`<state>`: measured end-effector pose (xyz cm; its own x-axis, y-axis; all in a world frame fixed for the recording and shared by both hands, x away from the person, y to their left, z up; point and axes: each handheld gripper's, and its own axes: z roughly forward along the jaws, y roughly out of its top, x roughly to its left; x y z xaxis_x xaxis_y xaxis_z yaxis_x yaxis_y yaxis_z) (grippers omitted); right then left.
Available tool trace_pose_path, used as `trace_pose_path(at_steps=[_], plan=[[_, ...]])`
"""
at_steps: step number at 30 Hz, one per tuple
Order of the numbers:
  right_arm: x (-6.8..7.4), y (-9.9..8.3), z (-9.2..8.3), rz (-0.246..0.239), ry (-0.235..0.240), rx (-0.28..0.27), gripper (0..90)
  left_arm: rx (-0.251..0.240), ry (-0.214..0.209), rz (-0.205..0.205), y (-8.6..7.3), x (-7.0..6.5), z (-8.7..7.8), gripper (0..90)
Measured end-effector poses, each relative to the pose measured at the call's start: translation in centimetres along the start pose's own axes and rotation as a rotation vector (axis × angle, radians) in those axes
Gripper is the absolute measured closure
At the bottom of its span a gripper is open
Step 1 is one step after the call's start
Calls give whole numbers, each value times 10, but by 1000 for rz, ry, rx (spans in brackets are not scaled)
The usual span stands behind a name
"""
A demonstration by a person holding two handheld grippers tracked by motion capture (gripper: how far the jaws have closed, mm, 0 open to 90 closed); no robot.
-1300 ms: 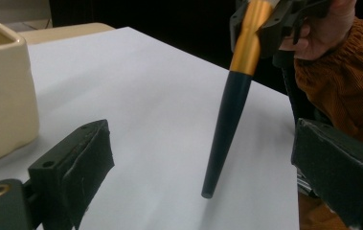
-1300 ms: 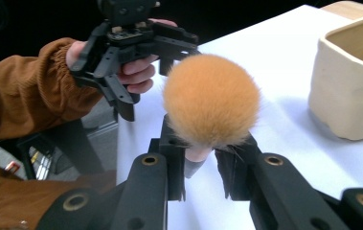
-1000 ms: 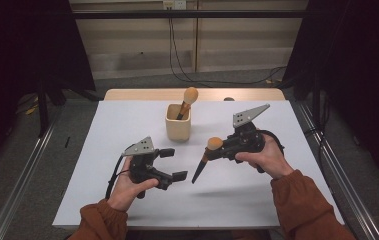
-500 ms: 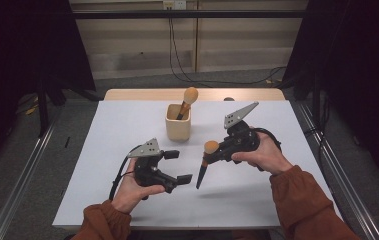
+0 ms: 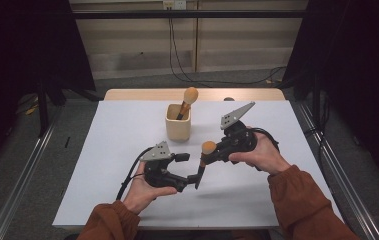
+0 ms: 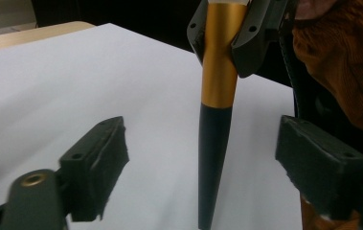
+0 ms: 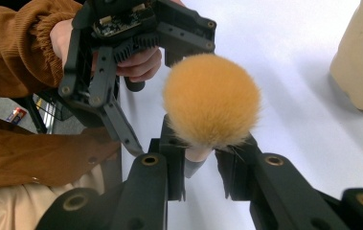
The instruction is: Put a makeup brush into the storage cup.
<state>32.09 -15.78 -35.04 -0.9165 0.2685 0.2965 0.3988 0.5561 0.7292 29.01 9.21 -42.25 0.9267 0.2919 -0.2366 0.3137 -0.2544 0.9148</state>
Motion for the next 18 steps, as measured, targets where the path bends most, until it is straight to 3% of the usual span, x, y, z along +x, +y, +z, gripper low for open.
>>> trace_pose_path(at_steps=[4, 8, 13, 18], plan=[[1, 0, 1, -4, -2, -8, 746, -2, 9, 5, 0, 1, 3, 318], [1, 1, 2, -9, 1, -10, 746, 24, -13, 7, 1, 1, 5, 422], [2, 2, 6, -12, 1, 1, 746, 34, -26, 14, 1, 3, 10, 448], [3, 1, 8, -18, 6, 1, 746, 24, -31, 25, 1, 4, 9, 584]])
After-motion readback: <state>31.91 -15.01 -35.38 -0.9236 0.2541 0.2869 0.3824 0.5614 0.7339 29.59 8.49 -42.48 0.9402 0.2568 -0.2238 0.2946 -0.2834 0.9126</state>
